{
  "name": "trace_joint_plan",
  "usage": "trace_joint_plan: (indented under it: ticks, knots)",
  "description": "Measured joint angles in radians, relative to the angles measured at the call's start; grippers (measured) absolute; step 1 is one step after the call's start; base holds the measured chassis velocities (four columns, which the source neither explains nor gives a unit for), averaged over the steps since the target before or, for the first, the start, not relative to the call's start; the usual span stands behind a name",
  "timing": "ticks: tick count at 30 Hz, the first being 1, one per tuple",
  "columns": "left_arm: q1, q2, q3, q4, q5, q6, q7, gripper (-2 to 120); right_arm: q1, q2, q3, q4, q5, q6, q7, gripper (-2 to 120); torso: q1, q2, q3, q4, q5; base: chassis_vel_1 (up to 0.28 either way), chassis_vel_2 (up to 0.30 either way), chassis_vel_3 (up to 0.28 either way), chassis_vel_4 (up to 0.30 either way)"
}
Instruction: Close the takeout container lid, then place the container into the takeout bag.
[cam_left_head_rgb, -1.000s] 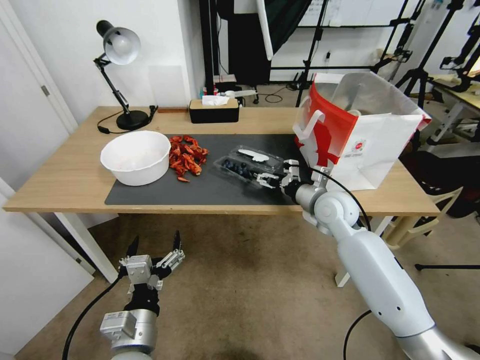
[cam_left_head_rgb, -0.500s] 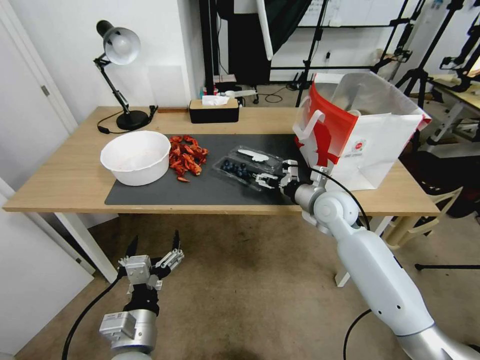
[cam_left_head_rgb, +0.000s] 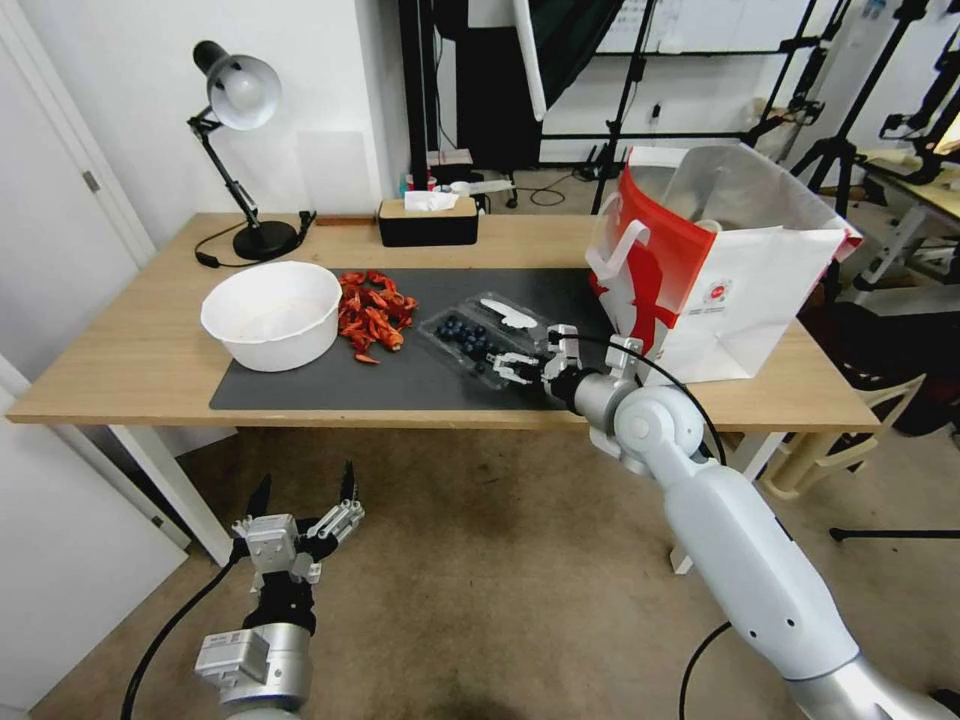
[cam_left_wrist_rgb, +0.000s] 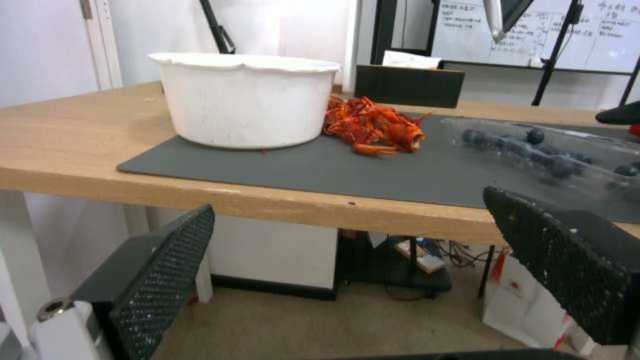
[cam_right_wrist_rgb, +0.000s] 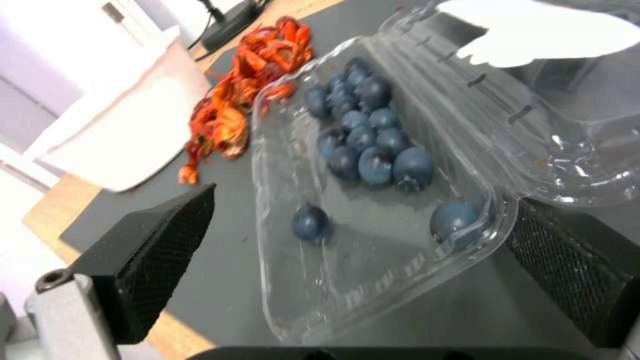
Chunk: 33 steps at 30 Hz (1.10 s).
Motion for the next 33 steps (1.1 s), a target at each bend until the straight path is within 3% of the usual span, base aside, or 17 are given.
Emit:
trace_joint_plan:
  ticks: [33]
  knots:
    - [0.011, -0.013, 0.005, 0.02, 0.015, -0.028, 0.001, 100, -0.043, 0.053, -0.094, 0.079, -0.028, 0.002, 0.009, 100, 0.0, 0.0, 0.0, 0.0, 0.0, 0.0, 0.0, 0.0, 0.0]
